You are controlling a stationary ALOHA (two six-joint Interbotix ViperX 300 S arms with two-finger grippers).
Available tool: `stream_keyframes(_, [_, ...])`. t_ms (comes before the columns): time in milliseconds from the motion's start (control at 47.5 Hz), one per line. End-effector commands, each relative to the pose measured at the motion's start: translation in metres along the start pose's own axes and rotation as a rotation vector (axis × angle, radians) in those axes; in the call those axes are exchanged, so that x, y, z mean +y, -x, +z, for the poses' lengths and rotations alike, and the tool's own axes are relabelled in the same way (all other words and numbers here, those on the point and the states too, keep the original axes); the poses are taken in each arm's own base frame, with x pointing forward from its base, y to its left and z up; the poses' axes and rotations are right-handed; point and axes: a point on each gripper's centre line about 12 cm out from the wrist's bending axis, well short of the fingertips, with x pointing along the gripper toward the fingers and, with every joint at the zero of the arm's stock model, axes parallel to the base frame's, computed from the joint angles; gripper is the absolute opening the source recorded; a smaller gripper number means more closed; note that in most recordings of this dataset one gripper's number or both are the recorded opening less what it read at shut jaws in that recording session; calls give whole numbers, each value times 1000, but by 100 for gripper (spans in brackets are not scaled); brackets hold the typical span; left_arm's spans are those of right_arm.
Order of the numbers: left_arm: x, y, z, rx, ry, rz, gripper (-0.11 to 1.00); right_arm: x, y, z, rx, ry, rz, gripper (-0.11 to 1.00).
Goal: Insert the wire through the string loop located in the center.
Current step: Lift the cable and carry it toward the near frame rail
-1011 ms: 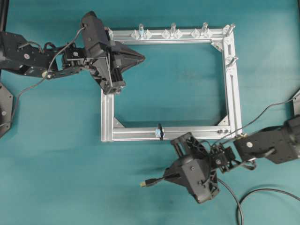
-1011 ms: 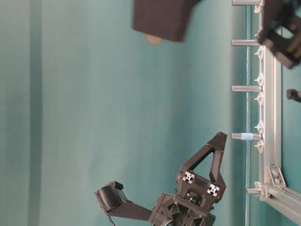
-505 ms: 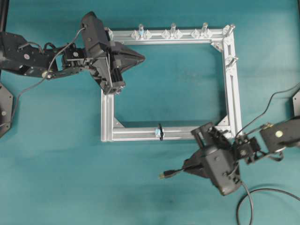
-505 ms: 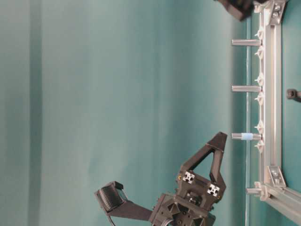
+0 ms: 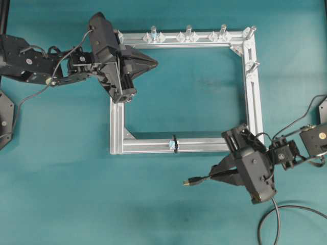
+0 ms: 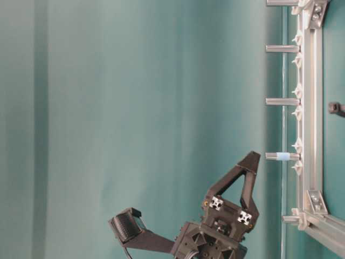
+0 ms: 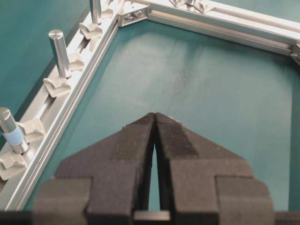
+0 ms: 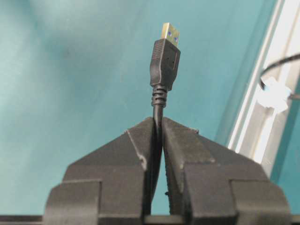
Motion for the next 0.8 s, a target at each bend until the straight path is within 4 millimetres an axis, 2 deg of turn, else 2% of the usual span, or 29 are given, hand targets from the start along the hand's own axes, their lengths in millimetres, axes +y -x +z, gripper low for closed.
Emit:
stream_keyframes(0, [-2,3,11,-35,6,-7,1,-5,5,8,-33,-9,-11,7])
stream_keyframes(463, [-5,3,11,-34,4,-13,1,-50,10,-10,3,-87,-128,7])
stream_keyframes(779, [-5,4,10,-31,4,-14,1,-60,13,-18,17,-111,-153,7])
